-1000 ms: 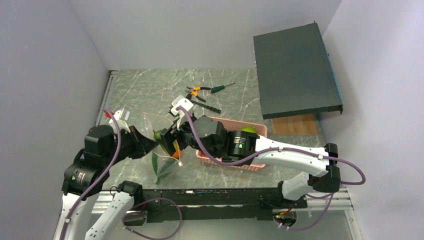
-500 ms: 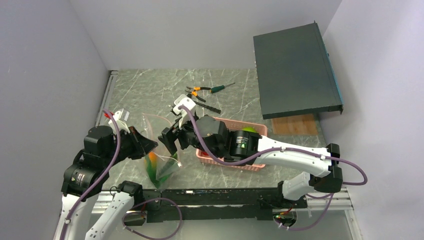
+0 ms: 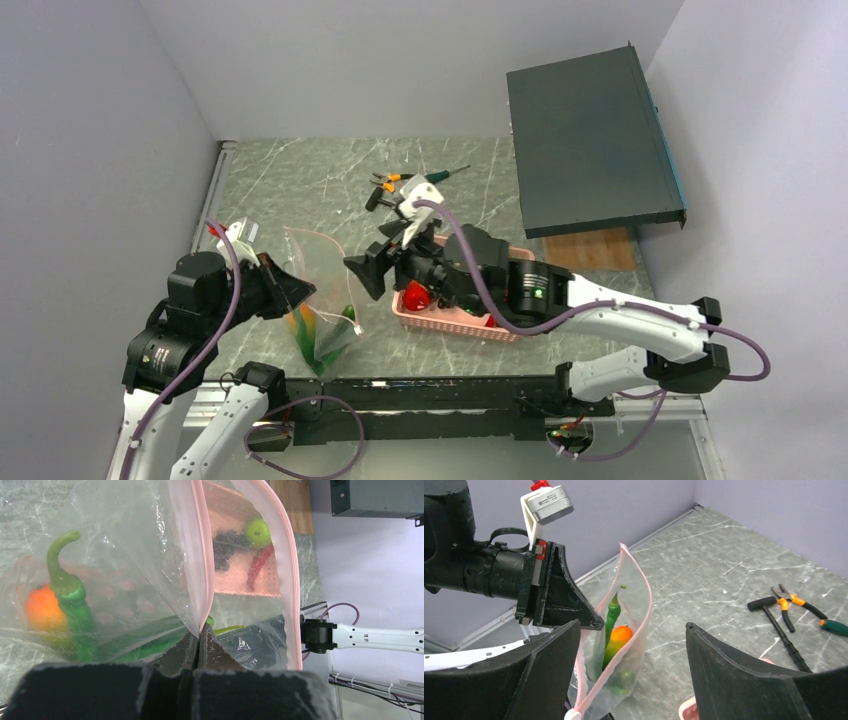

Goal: Place the food in the zip-top bag and seal the zipper
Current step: Pick up the fake fruit from the bin.

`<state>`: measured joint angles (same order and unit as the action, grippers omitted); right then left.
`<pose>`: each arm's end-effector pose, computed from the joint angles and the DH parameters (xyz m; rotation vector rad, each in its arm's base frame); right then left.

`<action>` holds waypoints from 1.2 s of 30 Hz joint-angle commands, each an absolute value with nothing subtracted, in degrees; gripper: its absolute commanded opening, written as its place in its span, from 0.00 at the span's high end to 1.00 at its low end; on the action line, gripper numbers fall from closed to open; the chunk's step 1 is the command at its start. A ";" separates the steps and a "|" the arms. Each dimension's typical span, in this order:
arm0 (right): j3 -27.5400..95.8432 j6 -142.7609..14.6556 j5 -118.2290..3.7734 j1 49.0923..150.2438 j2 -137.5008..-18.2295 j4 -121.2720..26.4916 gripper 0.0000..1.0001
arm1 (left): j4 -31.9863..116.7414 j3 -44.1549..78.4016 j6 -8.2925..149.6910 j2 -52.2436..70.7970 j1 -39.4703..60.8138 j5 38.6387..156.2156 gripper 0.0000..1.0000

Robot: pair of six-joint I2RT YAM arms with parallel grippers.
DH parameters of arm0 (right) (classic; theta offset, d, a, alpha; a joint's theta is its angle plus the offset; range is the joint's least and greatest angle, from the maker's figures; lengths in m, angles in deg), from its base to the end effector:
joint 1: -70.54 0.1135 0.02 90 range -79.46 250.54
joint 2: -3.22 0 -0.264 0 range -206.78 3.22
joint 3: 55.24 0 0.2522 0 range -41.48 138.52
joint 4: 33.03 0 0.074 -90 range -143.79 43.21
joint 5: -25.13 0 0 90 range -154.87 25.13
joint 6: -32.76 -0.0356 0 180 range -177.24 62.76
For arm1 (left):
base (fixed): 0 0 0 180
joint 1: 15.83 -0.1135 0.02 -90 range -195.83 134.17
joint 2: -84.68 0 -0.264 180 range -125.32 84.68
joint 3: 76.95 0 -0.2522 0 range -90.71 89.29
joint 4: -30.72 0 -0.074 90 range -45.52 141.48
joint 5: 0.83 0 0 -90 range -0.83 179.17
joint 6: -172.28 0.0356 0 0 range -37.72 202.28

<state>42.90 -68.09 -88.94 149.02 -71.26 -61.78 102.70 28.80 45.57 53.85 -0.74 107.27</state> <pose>0.0714 0.2778 0.4596 -0.6660 1.5860 0.8298 0.0659 -0.0292 0.3706 -0.2036 2.1530 -0.8673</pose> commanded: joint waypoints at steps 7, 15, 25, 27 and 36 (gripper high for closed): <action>32.13 -67.04 -103.53 147.98 -57.80 -57.90 0.20 | 101.96 27.83 45.09 55.12 -0.48 106.96 1.00; 20.89 -80.25 -99.08 135.68 -52.26 -65.12 0.20 | 101.96 28.20 44.96 55.54 -0.46 107.15 1.00; 12.94 -92.30 -84.78 126.26 -56.28 -67.70 0.20 | 102.12 28.57 44.76 56.13 -0.48 107.00 1.00; 11.69 -93.32 -82.70 125.29 -57.96 -66.82 0.20 | 102.25 28.49 44.68 56.33 -0.48 107.26 1.00; 9.70 -93.97 -75.77 122.59 -67.57 -64.32 0.21 | 102.33 28.30 44.66 56.72 -0.48 107.55 1.00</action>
<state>9.70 -92.96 -79.50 123.01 -64.51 -67.29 103.33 28.85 45.37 55.82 -0.74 107.23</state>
